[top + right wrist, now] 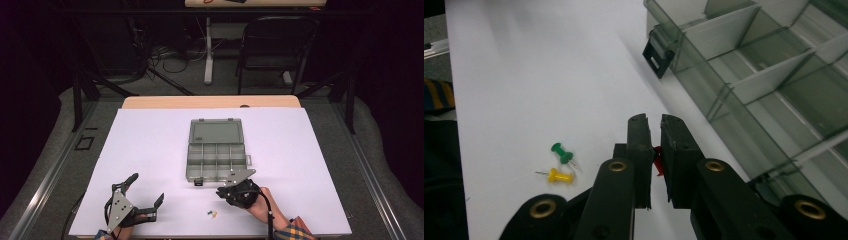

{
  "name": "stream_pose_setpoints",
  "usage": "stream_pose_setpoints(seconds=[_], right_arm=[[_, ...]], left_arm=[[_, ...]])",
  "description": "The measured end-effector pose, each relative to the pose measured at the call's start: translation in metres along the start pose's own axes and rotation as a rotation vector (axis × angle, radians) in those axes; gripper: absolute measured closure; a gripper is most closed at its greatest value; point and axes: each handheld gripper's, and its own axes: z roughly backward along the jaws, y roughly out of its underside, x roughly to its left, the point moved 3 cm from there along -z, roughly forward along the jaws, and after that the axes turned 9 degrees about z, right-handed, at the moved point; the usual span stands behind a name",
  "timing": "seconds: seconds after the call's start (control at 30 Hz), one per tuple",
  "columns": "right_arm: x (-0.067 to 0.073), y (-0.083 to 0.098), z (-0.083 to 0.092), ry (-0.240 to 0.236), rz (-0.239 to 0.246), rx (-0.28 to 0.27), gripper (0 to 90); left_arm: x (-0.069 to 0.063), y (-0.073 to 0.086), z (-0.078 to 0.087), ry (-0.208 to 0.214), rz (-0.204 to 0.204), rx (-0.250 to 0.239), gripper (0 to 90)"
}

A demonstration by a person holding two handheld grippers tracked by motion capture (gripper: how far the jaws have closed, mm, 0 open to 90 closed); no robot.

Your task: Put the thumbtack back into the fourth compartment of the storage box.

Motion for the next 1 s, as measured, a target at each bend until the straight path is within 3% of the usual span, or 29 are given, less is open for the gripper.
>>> stream_pose_setpoints(seconds=[1.0], right_arm=[[-0.029, 0.001, 0.044, 0.186, -0.04, -0.075, 83.3]], left_arm=[[-0.001, 0.001, -0.001, 0.003, -0.003, 0.005, 0.4]])
